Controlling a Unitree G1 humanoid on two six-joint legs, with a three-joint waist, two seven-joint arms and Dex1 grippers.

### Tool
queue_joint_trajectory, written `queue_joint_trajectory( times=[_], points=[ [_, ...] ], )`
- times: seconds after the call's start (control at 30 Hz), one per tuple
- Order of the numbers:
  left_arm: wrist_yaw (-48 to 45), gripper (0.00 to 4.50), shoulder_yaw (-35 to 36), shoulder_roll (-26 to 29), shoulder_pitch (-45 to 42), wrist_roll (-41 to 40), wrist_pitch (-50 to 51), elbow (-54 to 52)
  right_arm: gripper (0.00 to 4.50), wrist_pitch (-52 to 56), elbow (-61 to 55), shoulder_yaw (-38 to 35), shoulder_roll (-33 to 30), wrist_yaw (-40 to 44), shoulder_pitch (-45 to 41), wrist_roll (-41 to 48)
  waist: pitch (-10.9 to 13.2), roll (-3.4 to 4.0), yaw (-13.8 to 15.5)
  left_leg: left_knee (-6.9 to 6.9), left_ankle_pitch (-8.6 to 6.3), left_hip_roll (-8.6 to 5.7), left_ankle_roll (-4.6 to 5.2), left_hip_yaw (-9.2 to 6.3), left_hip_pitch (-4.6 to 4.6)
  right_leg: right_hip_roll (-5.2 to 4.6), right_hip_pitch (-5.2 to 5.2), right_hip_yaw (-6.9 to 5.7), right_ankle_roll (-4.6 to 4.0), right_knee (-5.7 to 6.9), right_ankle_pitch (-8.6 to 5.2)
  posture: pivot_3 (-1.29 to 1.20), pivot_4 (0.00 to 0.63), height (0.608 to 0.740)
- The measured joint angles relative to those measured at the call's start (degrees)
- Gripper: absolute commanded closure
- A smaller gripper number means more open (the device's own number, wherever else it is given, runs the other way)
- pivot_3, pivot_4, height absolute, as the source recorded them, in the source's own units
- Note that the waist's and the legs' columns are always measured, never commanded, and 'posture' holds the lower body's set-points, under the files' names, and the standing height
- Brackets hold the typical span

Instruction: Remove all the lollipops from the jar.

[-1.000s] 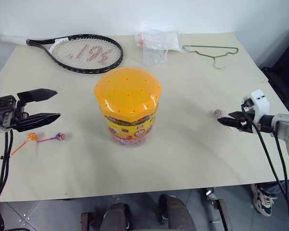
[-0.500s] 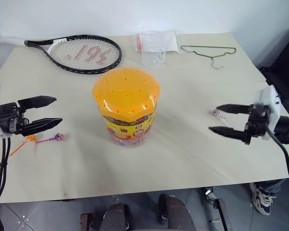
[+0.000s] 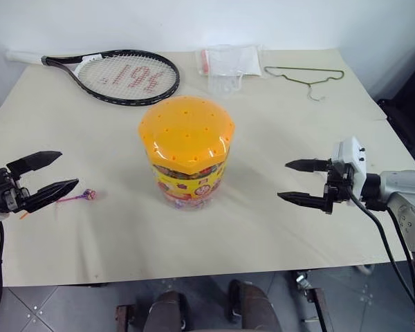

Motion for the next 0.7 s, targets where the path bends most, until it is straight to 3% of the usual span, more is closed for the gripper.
queue_joint_trajectory(
  times=[0.37, 0.7],
  points=[
    [7.77, 0.0, 2.17, -6.27, 6.27, -8.23, 6.59, -11.94, 0.03, 3.54, -4.65, -0.95, 0.12, -4.84, 3.09, 2.58, -0.05, -0.05, -0.06, 0.01, 0.0, 0.02, 0.0, -0.02, 0.02, -0.01, 0.02, 0.01, -0.02, 0.0, 0.02, 0.0, 0.15, 0.74],
    [11.98, 0.0, 1.45, -11.52, 7.71, -8.8, 4.54, -16.44, 0.03, 5.23, -9.24, -2.54, 3.21, -10.09, 7.24, 4.99, -0.14, -0.15, 0.79, 0.03, 0.0, 0.02, 0.0, -0.01, 0.04, 0.0, 0.04, 0.01, -0.05, 0.0, 0.04, 0.0, 0.15, 0.74]
  ],
)
